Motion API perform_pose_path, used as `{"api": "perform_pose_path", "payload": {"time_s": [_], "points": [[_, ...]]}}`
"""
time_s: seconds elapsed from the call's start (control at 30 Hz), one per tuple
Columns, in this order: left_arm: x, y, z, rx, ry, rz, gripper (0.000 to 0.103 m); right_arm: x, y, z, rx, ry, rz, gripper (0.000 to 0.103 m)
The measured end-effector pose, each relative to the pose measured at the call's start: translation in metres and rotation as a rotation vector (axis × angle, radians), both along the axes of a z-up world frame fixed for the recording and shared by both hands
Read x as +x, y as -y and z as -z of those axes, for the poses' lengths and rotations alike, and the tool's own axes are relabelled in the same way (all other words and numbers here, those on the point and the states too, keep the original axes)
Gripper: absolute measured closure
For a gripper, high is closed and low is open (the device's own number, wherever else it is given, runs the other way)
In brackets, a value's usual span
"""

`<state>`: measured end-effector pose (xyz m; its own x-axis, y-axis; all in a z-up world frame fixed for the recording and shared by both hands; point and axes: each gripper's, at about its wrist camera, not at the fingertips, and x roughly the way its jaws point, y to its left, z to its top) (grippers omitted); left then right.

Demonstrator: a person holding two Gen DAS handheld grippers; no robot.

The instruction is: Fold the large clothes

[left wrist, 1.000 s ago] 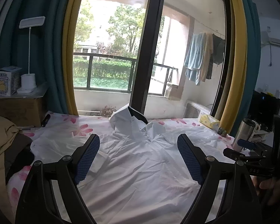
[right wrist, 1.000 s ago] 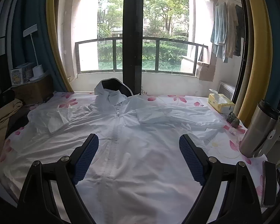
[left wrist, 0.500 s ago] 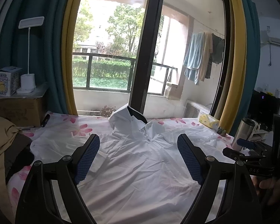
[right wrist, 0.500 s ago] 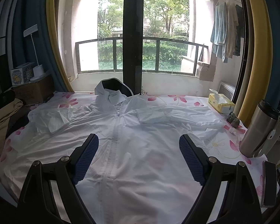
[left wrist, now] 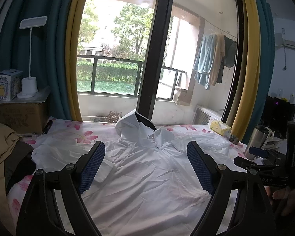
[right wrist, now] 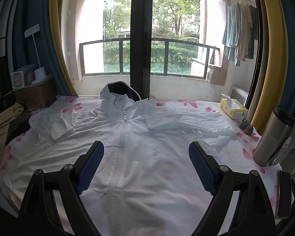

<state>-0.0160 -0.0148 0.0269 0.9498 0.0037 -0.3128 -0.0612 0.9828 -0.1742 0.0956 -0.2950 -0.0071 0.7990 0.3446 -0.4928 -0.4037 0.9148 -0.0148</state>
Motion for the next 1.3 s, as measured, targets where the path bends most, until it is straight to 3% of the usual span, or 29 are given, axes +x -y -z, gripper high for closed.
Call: {"api": "perform_pose_path", "payload": {"time_s": [0.43,0.73,0.97,1.3], "points": [[0.018,-0.008,0.0,-0.014,-0.008,0.005,0.016,0.015,-0.007,0.001,-0.011,-0.011,-0.007,0.015],[0.049,-0.015,0.007,-0.016,-0.034,-0.008,0.016,0.051,-0.008,0.008,-0.021,-0.049,-0.015,0.015],[0.075,-0.022,0.014,0.0,-0.057,-0.035,0.016,0.095,-0.007,0.02,-0.097,-0.08,-0.044,0.015],[0.123,-0.048,0.049,-0.038,-0.181,-0.075,0.016,0.153,-0.023,0.038,-0.213,-0.09,-0.135,0.016]]}}
